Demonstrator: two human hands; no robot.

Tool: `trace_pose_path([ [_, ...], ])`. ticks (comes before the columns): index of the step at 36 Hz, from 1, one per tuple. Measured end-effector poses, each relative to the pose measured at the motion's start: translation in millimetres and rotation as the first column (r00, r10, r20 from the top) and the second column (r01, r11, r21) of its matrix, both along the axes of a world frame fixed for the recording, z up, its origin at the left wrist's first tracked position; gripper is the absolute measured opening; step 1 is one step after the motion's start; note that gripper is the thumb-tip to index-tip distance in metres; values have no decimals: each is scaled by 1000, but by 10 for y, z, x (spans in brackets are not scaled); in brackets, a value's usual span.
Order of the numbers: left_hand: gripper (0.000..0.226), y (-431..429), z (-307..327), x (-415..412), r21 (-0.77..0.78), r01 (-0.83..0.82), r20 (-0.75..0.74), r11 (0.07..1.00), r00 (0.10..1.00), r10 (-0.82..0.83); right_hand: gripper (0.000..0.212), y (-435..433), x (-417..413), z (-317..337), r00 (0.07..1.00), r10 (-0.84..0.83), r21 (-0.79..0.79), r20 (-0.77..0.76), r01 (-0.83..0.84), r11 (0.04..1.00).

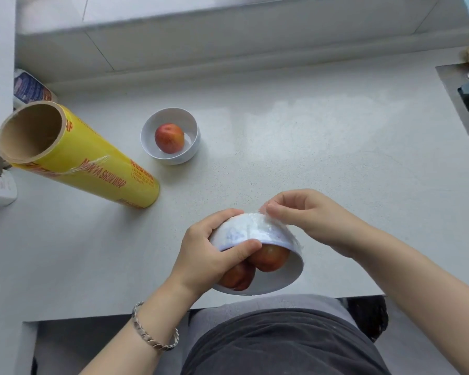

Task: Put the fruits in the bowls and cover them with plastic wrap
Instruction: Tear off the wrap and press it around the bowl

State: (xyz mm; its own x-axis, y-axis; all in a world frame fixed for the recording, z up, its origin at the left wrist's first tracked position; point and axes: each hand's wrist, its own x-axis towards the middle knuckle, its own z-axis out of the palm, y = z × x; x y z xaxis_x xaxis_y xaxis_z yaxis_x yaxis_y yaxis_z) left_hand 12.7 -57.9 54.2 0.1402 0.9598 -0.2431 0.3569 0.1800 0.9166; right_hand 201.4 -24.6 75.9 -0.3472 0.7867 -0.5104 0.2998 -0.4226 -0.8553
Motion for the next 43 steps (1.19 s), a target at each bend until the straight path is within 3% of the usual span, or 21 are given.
trace_pose_path([
  [6,49,-57,-12,-43,31,33,-66,999,997,-31,24,48,22,36,999,-24,1,-36,24,1000],
  [11,50,-74,-1,-41,25,42,-55,999,998,-41,19,103,22,60,995,-15,-260,-99,-11,966],
  [13,52,-82,1,-36,24,54,-60,998,997,-53,22,147,35,73,997,62,-328,-41,-72,942],
  [16,51,-95,9,-33,20,59,-66,998,996,-57,42,206,64,91,973,215,-371,81,-171,913],
  [22,50,-106,13,-23,25,86,-81,996,993,-84,38,241,103,73,927,346,-379,143,-272,885],
  [25,48,-111,16,-21,27,109,-83,994,991,-106,34,232,102,42,942,332,-398,48,-287,871],
  [29,46,-113,35,-28,13,139,-77,990,987,-138,33,180,108,-27,982,157,-337,-106,-185,923],
  [31,46,-123,31,-42,13,152,-92,988,984,-151,32,161,127,-43,991,3,-279,-135,-41,959],
  [33,47,-144,10,-53,1,151,-101,989,984,-150,32,143,159,-31,994,-39,-192,-105,18,981],
  [37,45,-189,-39,-58,-25,114,-83,993,990,-116,25,70,173,-46,996,85,-101,35,-81,992],
  [41,47,-189,-49,-54,-24,109,-83,994,990,-111,58,21,151,-99,980,180,-177,79,-164,970],
  [43,48,-178,-44,-49,-28,108,-85,994,990,-110,62,11,142,-98,969,235,-180,78,-218,959],
])
